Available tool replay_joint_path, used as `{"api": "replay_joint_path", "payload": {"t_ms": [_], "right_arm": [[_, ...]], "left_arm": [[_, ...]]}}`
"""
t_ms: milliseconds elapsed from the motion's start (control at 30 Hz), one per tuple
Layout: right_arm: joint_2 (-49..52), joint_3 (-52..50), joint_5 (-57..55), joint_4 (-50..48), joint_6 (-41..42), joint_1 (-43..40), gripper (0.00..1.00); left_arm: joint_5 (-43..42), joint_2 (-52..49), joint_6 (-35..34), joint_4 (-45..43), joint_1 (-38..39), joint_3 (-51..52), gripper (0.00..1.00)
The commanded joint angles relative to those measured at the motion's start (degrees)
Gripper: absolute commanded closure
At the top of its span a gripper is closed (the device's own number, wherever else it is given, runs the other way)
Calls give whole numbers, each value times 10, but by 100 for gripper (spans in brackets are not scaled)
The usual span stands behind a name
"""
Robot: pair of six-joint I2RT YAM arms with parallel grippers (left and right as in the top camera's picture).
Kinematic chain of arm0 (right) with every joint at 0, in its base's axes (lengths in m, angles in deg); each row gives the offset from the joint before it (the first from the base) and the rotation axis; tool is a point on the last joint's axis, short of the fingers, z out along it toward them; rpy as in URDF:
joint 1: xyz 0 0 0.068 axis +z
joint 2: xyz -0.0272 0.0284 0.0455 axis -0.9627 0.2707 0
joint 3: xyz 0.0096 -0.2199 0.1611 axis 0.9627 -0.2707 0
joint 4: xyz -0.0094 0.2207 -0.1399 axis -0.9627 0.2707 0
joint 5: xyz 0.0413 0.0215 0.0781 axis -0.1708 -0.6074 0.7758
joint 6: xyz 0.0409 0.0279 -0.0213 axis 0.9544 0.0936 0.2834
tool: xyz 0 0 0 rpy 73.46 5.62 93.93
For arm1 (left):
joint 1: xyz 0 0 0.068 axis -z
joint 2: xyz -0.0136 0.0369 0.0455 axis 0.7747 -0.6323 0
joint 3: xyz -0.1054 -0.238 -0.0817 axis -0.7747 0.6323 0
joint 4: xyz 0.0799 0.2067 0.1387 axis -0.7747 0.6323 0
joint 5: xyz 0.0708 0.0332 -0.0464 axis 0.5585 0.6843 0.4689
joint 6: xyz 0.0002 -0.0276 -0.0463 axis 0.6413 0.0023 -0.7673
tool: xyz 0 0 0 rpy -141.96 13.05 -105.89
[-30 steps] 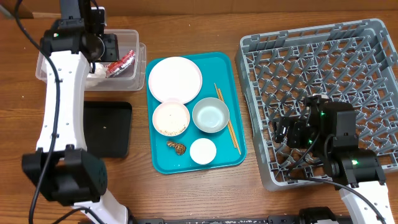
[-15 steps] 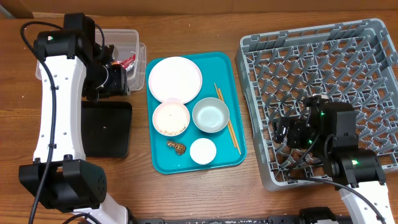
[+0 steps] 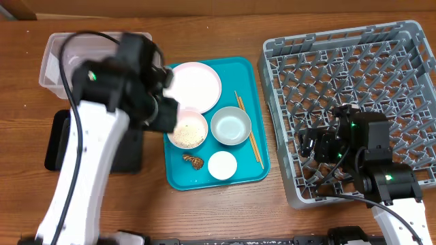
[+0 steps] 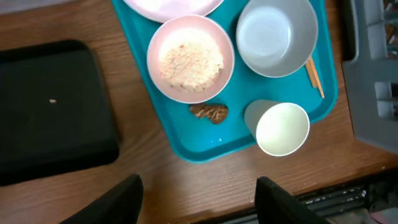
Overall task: Sort waste into correct bins and load items into the dishwasher
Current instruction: 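Grasp the white cup on the teal tray with the left gripper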
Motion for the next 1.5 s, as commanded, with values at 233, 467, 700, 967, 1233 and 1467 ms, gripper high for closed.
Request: {"api": "replay_joint_path", "payload": {"t_ms": [233, 467, 700, 967, 1233, 1467], "right_arm": [[-3, 16, 3, -3, 3, -2, 0], [-3, 16, 3, -2, 3, -2, 0], [-3, 16, 3, -2, 3, -2, 0], [-3, 16, 3, -2, 3, -2, 0], [-3, 16, -9, 1, 3, -2, 0], [-3, 17, -158, -3, 106, -2, 0]], "left_arm": [[16, 183, -64, -197, 50, 285, 17], [-94, 153, 8, -321, 53, 364, 17], [-110, 52, 19, -327, 98, 367, 22], [-108, -64, 19, -328, 163, 367, 50], [-108, -91, 6, -328, 141, 345, 96], [-297, -49, 45, -312, 22, 216, 96]]}}
